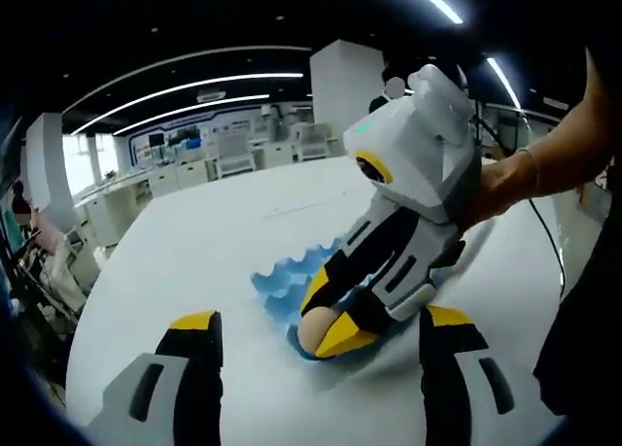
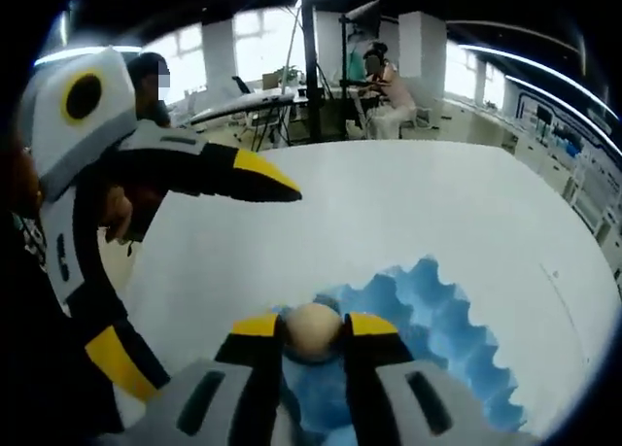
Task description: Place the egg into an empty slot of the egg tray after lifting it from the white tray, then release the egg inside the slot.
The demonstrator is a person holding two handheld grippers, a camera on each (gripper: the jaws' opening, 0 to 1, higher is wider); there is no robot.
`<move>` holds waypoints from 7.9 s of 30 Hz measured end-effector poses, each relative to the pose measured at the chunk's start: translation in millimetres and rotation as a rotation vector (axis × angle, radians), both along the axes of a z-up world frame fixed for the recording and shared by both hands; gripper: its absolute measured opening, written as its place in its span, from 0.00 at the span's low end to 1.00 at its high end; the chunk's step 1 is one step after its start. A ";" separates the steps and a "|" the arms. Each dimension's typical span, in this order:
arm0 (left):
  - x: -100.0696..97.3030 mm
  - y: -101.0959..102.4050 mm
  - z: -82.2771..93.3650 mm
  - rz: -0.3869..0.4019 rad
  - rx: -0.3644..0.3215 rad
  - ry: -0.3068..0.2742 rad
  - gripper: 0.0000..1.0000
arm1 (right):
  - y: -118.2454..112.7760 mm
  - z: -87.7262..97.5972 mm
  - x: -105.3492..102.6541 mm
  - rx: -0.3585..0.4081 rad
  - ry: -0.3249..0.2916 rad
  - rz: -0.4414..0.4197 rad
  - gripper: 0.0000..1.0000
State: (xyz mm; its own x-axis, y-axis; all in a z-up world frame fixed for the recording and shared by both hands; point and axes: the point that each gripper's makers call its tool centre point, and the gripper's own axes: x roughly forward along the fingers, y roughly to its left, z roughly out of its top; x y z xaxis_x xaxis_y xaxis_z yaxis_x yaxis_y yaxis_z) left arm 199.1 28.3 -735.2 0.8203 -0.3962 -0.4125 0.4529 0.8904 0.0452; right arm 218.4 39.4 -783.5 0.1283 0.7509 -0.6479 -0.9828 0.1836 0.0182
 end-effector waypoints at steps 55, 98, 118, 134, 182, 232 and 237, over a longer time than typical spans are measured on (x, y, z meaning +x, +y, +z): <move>-8.0 -14.9 2.4 0.084 0.009 -0.016 0.85 | -317.0 26.2 39.8 0.105 -0.191 -0.881 0.29; -5.8 -12.7 1.9 0.086 0.009 -0.010 0.83 | -310.6 24.0 46.1 0.085 -0.169 -0.815 0.22; -4.7 -9.3 1.6 0.088 0.022 -0.014 0.83 | -294.7 38.1 50.6 0.105 -0.164 -0.774 0.22; -5.0 -11.0 1.6 0.079 0.017 -0.018 0.82 | -237.2 46.7 42.5 0.138 -0.130 -0.639 0.22; -7.5 -2.8 -10.0 0.037 0.065 -0.003 0.80 | -43.2 4.0 6.3 0.097 -0.054 -0.139 0.23; -5.9 -21.3 -4.5 0.018 0.069 -0.011 0.78 | -229.2 30.3 40.5 0.177 -0.205 -0.635 0.28; -5.3 -23.4 -3.5 0.017 0.073 -0.012 0.78 | -293.6 33.8 52.0 0.145 -0.270 -0.802 0.28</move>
